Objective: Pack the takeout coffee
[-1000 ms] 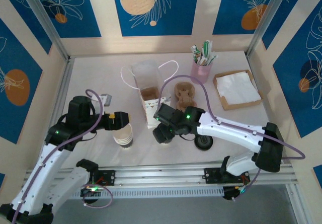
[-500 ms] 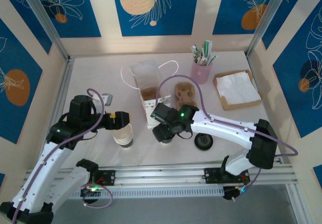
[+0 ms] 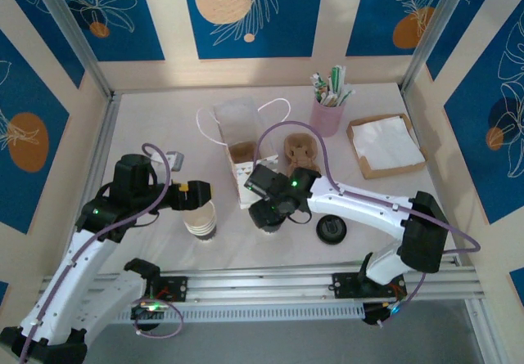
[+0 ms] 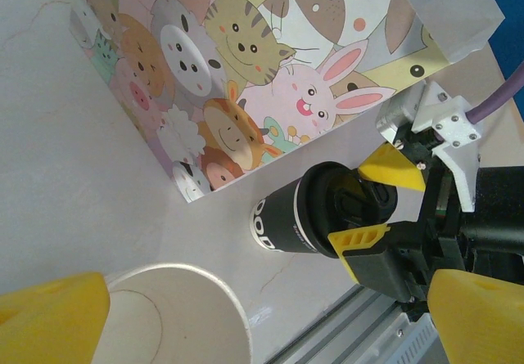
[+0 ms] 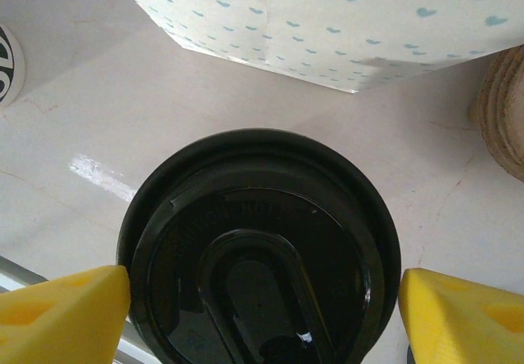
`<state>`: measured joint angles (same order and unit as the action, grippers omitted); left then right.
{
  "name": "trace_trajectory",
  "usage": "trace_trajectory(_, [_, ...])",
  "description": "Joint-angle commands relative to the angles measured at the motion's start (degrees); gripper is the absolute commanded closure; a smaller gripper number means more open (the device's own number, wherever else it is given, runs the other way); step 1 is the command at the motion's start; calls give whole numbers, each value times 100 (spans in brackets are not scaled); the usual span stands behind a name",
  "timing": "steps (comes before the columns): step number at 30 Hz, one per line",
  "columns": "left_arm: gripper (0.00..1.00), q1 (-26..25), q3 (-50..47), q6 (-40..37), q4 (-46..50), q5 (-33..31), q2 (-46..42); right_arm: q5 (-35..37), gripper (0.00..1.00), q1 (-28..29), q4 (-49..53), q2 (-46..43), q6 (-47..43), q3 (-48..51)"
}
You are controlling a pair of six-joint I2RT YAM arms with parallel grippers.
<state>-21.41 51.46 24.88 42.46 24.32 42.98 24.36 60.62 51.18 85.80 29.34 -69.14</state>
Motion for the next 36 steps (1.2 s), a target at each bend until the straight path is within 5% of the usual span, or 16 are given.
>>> trace_trajectory(1, [0, -61, -40, -147, -78, 2, -5, -164, 15, -27, -20, 115, -30, -196])
trace_trajectory(12, [0, -55, -24, -124, -95, 38, -8, -152, 28, 18, 227, 37, 62, -176])
trace_trajectory(36, [0, -60, -56, -45, -220, 128, 17, 173, 29, -410, 1189, -1285, 1374, 898])
